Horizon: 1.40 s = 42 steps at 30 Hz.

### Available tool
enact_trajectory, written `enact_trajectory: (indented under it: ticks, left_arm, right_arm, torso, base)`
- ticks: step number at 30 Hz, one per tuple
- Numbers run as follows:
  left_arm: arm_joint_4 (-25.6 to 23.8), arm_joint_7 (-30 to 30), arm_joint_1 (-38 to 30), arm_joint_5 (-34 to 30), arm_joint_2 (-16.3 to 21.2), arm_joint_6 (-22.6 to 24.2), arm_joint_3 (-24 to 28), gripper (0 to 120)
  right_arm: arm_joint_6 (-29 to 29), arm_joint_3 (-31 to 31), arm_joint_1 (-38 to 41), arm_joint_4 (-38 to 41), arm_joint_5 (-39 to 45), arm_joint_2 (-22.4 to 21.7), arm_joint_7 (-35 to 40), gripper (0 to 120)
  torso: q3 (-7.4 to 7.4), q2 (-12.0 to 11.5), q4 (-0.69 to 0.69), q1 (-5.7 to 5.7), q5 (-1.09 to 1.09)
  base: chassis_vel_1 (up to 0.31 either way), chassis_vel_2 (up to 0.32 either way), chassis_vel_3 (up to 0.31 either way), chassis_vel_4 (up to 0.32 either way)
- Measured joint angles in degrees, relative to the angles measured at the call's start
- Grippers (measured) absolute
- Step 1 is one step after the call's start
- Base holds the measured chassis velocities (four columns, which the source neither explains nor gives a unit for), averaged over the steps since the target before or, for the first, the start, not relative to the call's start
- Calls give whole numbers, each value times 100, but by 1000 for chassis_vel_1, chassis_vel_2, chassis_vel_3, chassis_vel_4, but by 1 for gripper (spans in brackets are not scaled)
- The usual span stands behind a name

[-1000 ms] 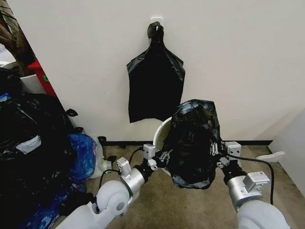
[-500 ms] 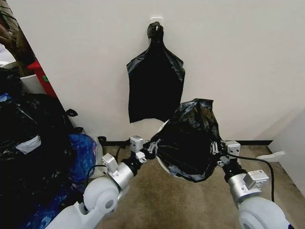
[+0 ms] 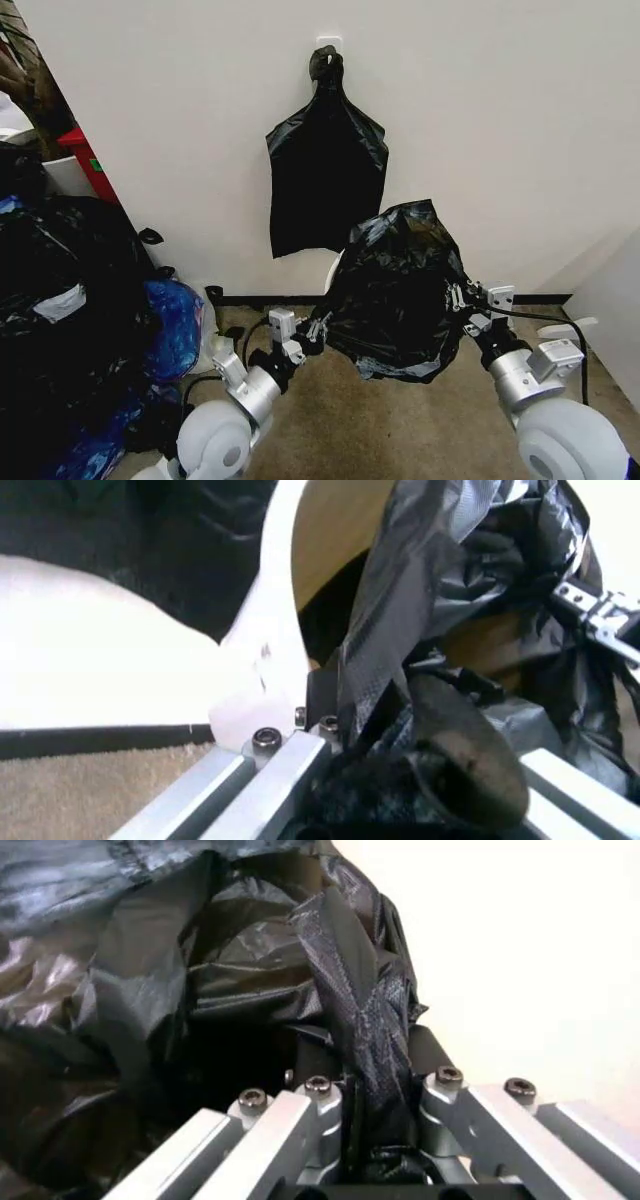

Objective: Place the garbage bag over the trash bin.

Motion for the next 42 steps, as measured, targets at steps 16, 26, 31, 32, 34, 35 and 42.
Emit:
enact_trajectory:
  ticks: [16,26,31,32,34,35,42]
  left_arm:
    - [27,70,-62,-12,76,-177,-33,0]
    - [602,122,-154,212,-84,-297,161,0]
    - [787,116,-293,225,-158,-313,232,0]
    - [787,116,-293,225,-158,-313,232,0]
    - [835,128,-300,214,-157,-325,222,0]
    - [857,142,-295,216,-151,-350,206,0]
    - [937,143,-254,340,-133,-587,181,0]
  right_arm:
    - [-78,273,17,-82,281,44,86,4]
    - [-284,378,-9,528,1048,-33,435,4]
    - [-433,343,-14,818,1319,-34,615,4]
    - [-433,343,-14,818,1319,-34,615,4]
    - [-496,329,-52,839,1388,-33,616,4]
    - [-536,316,-75,841,1439,-24,610,4]
    - [-616,210,-55,841,1657,35,629,4]
  torso:
    - [0,0,-2,0,0]
    - [0,0,-2,0,-1]
    - [0,0,-2,0,-2]
    - [0,0,-2,0,-2]
    - [0,0,-2,0,0]
    - [0,0,-2,0,0]
    - [0,0,-2,0,0]
  base:
    - [0,0,0,0]
    - [0,0,0,0]
    - [0,0,0,0]
    - [0,0,0,0]
    - [0,0,0,0]
    - [0,0,0,0]
    - [0,0,0,0]
